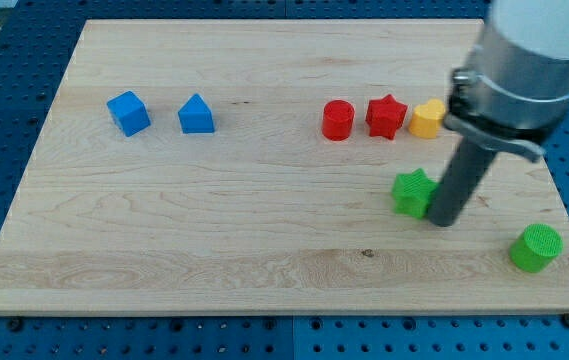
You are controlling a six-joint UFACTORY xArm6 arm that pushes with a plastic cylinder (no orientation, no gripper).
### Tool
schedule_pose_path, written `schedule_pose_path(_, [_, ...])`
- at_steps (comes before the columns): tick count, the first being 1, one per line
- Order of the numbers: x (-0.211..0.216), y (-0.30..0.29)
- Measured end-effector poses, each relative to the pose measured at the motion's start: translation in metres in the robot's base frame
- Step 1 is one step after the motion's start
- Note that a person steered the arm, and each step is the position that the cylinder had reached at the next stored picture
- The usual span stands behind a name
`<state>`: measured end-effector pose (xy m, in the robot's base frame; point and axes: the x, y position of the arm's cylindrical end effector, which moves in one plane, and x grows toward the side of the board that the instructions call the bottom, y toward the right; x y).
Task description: Place the green star right to the blue triangle
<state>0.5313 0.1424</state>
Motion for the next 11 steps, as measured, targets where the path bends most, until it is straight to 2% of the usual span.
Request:
schedule_pose_path(1, [0.000,-0.041])
schedule_pose_path(2, [0.000,-0.049])
schedule_pose_path(4, [0.011,-0.006])
schedule_pose_path(5, [-0.020,-0.006])
schedule_pose_path(7, [-0.048,-0.061])
schedule_pose_path(11, [-0.050,-0.160])
